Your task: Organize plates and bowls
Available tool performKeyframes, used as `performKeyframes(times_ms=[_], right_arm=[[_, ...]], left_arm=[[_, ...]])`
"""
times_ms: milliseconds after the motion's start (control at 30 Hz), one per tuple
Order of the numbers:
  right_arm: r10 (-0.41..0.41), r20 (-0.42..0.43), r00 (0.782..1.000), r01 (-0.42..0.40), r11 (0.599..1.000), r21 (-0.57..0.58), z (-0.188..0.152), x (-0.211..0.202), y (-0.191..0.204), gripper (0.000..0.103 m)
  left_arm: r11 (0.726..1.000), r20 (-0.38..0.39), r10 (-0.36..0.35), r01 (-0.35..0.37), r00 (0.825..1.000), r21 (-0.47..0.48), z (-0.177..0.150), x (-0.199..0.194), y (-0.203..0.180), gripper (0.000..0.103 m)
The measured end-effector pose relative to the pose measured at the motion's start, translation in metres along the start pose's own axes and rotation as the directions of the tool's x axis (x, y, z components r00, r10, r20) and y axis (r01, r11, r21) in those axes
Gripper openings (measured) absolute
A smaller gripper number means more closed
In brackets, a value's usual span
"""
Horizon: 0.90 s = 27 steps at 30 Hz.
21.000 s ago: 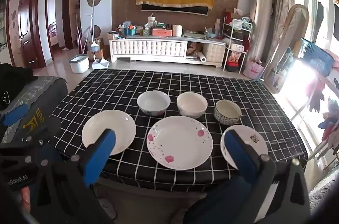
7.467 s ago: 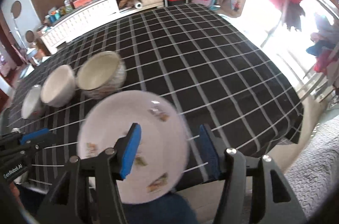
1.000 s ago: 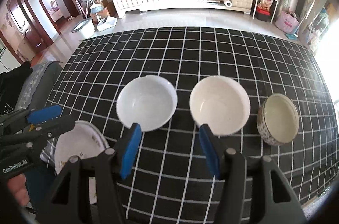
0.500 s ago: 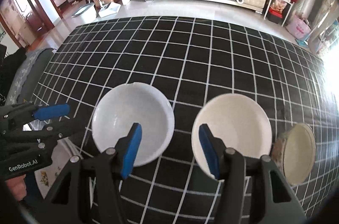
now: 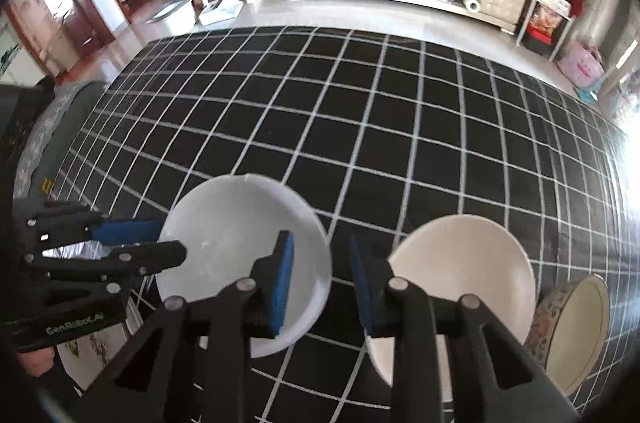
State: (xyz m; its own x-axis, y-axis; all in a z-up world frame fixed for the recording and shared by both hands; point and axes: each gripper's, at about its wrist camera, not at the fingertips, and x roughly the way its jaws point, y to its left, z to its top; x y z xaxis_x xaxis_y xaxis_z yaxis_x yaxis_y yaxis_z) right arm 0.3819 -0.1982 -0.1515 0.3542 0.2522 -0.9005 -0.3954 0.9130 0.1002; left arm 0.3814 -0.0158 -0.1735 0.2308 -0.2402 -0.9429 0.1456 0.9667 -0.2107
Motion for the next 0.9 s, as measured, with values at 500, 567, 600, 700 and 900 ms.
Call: performKeyframes(times_ms=[500, 567, 600, 700, 900], right_arm=[[-0.021, -0.037, 0.999, 0.023, 0.998, 0.058, -0.005, 0.008, -0.004, 0.009], [-0.005, -0.032, 0.999, 0.007, 0.997, 0.078, -0.007, 0.002, -0.004, 0.009], [-0.002, -0.029, 1.0, 0.004, 0.997, 0.081, -0.009, -0.002, -0.003, 0.009], [-0.02, -0.011, 1.0, 0.021, 0.997, 0.072, -0.016, -0.017, 0.002, 0.009], [-0.026, 0.012, 1.0, 0.025, 0.995, 0.092, -0.032, -0.046, 0.004, 0.009]], left_arm=[[0.999, -0.023, -0.018, 0.017, 1.0, -0.041, 0.002, 0.013, -0.006, 0.009], [0.998, -0.032, -0.029, 0.027, 0.999, -0.059, -0.004, 0.009, -0.005, 0.009], [0.998, -0.03, -0.027, 0.025, 0.999, -0.055, -0.008, 0.005, -0.003, 0.009], [0.999, -0.017, -0.023, 0.022, 1.0, -0.038, -0.018, -0.006, -0.011, 0.009], [0.999, 0.006, -0.027, 0.027, 1.0, -0.018, -0.038, -0.029, -0.034, 0.009]])
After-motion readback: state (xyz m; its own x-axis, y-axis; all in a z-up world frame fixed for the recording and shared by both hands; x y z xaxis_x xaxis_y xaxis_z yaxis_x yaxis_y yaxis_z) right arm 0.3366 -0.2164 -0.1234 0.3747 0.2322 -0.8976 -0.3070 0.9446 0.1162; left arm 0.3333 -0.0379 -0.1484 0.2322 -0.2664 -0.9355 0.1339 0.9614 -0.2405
